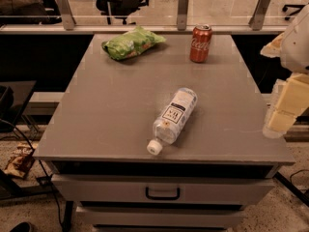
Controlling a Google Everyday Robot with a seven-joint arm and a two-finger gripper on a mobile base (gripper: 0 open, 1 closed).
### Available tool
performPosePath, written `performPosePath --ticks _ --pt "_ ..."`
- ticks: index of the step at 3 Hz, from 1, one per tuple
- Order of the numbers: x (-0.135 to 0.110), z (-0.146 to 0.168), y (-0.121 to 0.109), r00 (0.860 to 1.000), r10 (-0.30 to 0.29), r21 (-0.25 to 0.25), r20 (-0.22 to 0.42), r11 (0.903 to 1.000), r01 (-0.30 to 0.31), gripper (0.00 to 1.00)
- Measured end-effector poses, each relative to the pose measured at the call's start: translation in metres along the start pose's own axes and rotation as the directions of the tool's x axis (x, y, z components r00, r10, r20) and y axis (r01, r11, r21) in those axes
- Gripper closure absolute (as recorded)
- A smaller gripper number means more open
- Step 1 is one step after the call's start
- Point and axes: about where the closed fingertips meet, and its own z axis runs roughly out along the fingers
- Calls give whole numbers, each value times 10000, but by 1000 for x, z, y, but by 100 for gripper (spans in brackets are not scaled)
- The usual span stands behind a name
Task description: Move coke can near blue plastic bottle
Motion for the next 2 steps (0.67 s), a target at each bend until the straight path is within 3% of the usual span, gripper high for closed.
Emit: performPosePath --ticks 1,2 --pt "0 0 0 10000 0 2 1 10000 0 0" --pt "-2 3 -14 9997 133 53 206 9999 -134 0"
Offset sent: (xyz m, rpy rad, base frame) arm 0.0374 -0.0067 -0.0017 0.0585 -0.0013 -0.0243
